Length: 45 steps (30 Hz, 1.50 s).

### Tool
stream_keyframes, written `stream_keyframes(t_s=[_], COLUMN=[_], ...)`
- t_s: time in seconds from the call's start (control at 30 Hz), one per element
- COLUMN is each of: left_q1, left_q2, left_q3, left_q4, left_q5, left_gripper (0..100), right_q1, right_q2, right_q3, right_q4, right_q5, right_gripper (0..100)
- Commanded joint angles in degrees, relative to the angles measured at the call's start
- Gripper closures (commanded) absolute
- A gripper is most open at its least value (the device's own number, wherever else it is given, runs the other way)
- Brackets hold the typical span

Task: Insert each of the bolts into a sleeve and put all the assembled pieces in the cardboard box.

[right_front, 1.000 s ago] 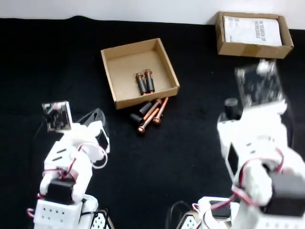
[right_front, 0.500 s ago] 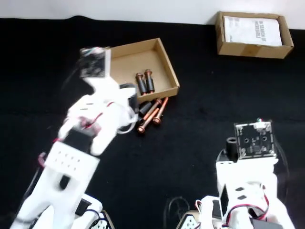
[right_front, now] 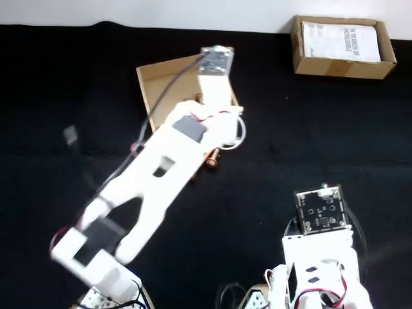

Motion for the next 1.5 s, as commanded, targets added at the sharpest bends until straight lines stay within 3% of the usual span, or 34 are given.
stream_keyframes(t_s=[0.0,0.2,0.53,0.63,0.8,1.1,1.47], left_q1=[1.01,-0.40,-1.54,-1.54,-1.54,-5.76,-9.01], left_q2=[8.75,22.90,32.75,34.24,37.32,38.64,36.09], left_q3=[-8.22,-19.38,-39.16,-41.19,-41.27,-42.07,-49.89], left_q4=[-0.62,1.76,29.89,34.73,34.90,27.08,26.64], left_q5=[0.35,0.35,0.18,0.09,-0.09,0.26,-0.09], left_gripper=[99,99,99,99,99,99,99], right_q1=[0.66,0.66,0.66,0.66,0.66,0.66,0.66], right_q2=[-2.95,-3.82,-3.74,-3.74,-3.74,-3.74,-3.74], right_q3=[1.80,2.07,2.33,2.33,2.33,2.33,2.33], right_q4=[-0.92,-1.01,-1.71,-1.71,-1.71,-1.71,-1.71], right_q5=[1.41,2.20,2.37,2.37,2.37,2.37,2.37], right_gripper=[99.2,99.2,99.2,99.2,99.2,99.2,99.2])
